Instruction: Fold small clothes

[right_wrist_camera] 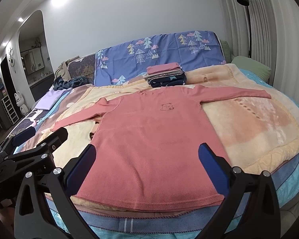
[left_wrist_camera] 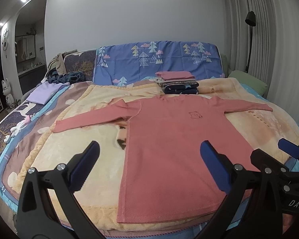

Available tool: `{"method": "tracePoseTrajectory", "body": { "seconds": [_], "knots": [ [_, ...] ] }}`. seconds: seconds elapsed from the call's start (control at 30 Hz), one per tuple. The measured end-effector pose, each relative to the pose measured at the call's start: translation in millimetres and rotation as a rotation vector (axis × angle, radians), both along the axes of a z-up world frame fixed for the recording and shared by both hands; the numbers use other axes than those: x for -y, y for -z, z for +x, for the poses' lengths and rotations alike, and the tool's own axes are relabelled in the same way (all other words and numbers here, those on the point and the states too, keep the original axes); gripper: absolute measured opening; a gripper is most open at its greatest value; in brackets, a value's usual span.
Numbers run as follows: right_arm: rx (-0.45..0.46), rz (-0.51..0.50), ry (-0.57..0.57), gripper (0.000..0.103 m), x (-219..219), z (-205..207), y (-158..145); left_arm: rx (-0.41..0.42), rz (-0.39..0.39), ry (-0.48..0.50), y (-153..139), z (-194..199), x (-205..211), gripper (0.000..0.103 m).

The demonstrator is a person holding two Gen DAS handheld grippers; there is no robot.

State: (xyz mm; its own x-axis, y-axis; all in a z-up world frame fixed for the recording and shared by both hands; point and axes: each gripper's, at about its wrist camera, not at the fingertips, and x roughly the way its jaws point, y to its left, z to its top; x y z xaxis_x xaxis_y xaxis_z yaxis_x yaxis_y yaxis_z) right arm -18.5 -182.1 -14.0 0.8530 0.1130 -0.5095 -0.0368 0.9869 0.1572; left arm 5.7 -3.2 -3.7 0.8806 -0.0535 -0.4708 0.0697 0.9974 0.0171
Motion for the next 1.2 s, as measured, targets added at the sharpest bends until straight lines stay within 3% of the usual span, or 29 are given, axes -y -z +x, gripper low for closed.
{"method": "tracePoseTrajectory", "body": {
  "seconds": [0.7,0.93,1.2],
  "knots": [
    [-0.016,-0.003,0.0,0.102,7.0,32.6,17.3,-0.049,-0.056,0.002,24.3,39.9,-15.4,0.098],
    [-0.013,0.018,-0.025,0.102,7.7,52.6,28.1,-0.087,-0.126,-0.069,34.3,77.5,-59.6,0.098],
    [-0.017,0.026,-0.051,0.102,2.1,70.2,39.8,-0.15,-0.266,-0.178,45.5,135.3,-147.0,0.094]
  ]
}}
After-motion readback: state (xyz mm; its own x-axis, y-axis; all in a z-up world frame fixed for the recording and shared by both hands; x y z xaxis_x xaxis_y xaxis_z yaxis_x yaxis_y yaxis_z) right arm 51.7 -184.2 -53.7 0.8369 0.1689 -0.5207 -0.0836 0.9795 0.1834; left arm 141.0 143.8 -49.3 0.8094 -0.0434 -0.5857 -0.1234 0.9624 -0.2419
